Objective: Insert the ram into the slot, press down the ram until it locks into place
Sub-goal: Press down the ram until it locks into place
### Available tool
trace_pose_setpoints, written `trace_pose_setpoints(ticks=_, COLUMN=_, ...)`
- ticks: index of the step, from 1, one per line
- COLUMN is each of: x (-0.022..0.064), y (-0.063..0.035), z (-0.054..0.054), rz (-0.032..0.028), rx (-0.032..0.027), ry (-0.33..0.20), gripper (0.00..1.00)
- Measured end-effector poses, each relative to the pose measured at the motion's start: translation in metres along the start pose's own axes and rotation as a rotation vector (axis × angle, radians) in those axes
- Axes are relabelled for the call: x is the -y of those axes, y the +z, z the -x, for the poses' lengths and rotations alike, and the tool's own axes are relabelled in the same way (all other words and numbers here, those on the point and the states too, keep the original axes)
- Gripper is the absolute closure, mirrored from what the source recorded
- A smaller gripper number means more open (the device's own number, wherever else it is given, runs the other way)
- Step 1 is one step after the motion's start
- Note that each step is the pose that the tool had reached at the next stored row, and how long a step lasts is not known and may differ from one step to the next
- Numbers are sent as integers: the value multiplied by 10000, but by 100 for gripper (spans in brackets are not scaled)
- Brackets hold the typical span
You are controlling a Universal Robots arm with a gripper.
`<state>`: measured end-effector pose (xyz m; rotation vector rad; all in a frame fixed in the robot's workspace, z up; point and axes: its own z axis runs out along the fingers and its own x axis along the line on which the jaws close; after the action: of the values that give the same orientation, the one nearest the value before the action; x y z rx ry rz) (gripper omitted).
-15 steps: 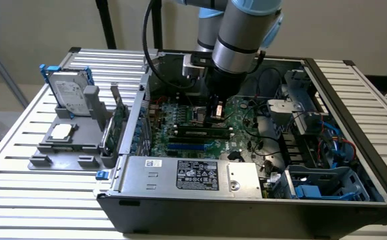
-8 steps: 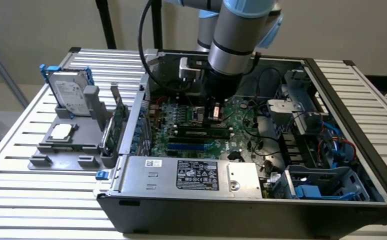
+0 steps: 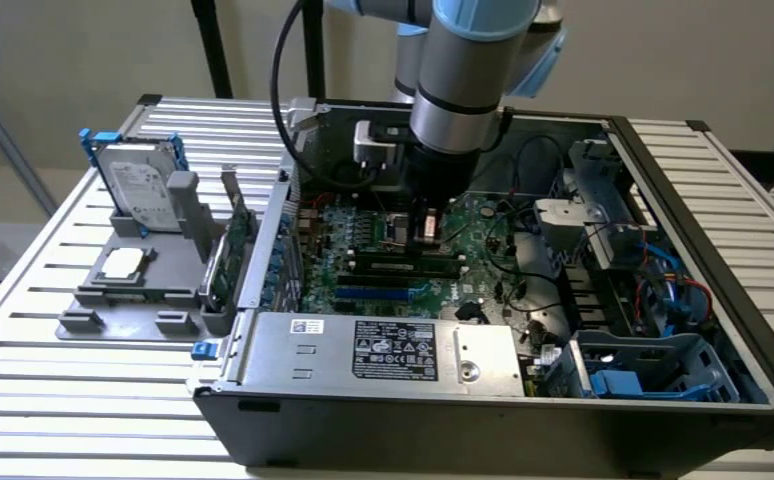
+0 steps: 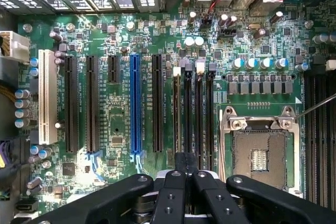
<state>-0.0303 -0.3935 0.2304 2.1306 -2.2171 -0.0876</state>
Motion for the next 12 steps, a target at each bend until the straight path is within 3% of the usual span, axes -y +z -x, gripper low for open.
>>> trace_pose_setpoints(ticks=4, x=-22, y=39, z=0, rz=-116, rx=-9, ry=2, gripper=89)
trace_pose_setpoints(ticks=7, x=-27, y=46, z=-1, rz=-153, rx=-10, ry=3, gripper=89)
trace_pose_setpoints(ticks=8, x=-28, y=17, z=2, rz=-163, rx=14, ry=1, gripper=89)
trace_pose_setpoints(ticks=12, x=-41, y=-165, z=-1, rz=-157, rx=-3, ry=-5, gripper=89)
